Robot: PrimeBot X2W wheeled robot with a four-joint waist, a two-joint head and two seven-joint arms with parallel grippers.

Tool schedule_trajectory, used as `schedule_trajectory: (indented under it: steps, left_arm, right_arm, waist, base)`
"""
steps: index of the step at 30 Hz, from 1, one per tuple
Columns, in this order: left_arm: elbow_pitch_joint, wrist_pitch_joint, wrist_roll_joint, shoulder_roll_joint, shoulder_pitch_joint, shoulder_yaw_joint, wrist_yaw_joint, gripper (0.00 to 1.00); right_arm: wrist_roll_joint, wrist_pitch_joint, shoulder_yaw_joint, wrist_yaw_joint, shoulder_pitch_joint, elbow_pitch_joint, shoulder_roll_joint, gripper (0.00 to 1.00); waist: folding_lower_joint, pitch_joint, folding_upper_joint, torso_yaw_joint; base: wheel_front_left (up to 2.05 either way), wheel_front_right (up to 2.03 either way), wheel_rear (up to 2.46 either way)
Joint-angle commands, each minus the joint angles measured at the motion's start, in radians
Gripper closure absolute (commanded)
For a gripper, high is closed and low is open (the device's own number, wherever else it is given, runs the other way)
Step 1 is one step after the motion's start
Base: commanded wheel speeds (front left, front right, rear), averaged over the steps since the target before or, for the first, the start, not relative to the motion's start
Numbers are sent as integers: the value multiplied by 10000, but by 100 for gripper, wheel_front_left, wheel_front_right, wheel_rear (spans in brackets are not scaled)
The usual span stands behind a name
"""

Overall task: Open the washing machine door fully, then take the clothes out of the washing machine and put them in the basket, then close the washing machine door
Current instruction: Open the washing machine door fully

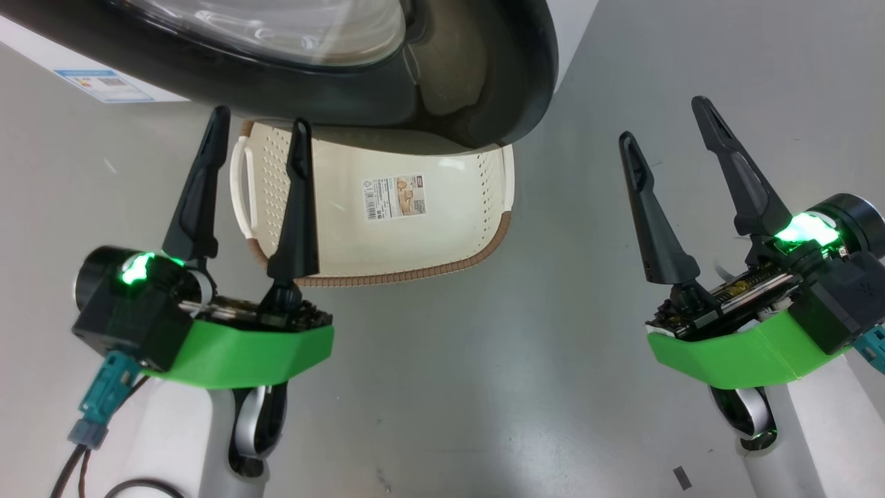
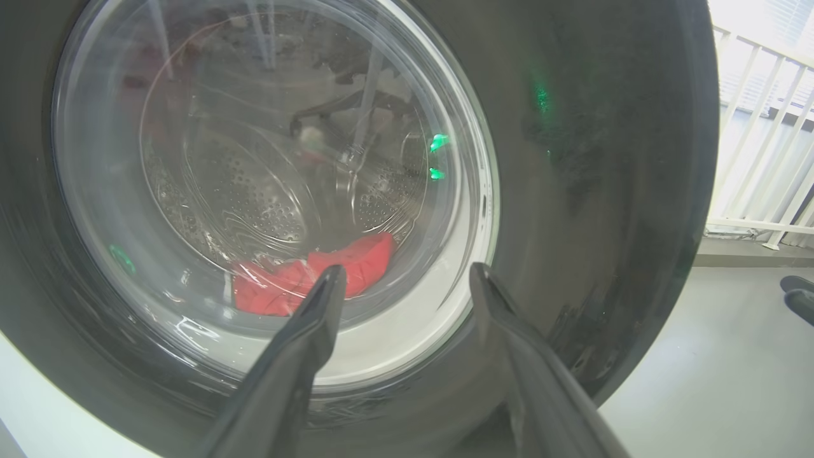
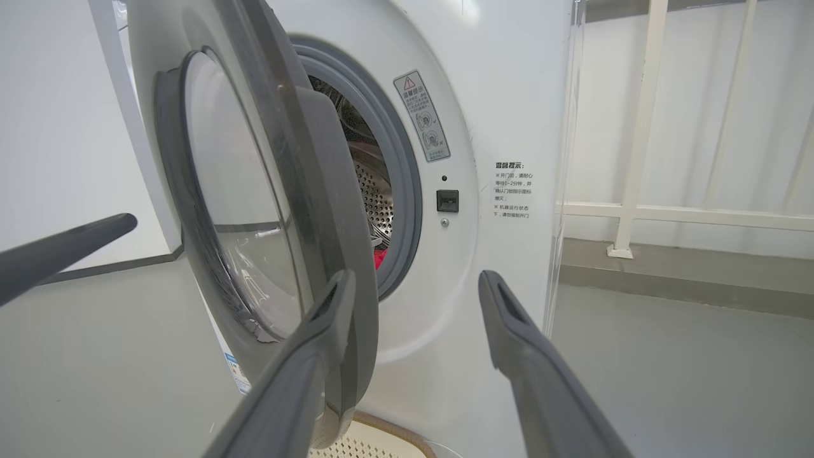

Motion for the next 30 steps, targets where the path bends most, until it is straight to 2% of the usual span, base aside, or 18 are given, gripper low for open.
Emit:
schedule_trajectory:
  steps: [1,7,8,9,13,16,24,30]
  left_arm:
    - [-291,-46,111,189,252,333,15,0]
    - [-288,-46,126,189,259,348,0,0]
    - [-286,-46,127,189,256,348,-3,0]
    - [-283,-46,122,189,252,345,-6,0]
    - [-295,-46,105,189,245,310,-3,0]
    - [-333,-46,86,189,236,269,25,0]
    - [-374,-46,-23,189,189,77,56,0]
    - [-365,-46,-114,189,174,-12,131,0]
  right_arm:
    - [-91,-60,226,63,255,-302,117,0]
    - [-17,-60,232,63,289,-232,154,0]
    - [-4,-60,235,63,284,-193,154,54]
    - [31,-60,254,63,284,-120,145,100]
    - [334,1,300,63,102,207,100,100]
    - [968,241,320,63,-308,358,108,100]
    - [3654,1435,217,63,-1980,720,-86,100]
    - [5839,2934,246,63,-3242,1243,-254,100]
  waist:
    - [0,-6,0,15]
    - [0,7,0,24]
    - [0,10,0,26]
    - [0,11,0,32]
    - [0,26,0,65]
    - [0,63,0,102]
    - [0,163,0,379]
    - [0,226,0,626]
  base:
    - [0,0,0]
    - [0,0,0]
    - [0,0,0]
    - [0,0,0]
    - [0,0,0]
    - [0,0,0]
    - [0,0,0]
    - [0,0,0]
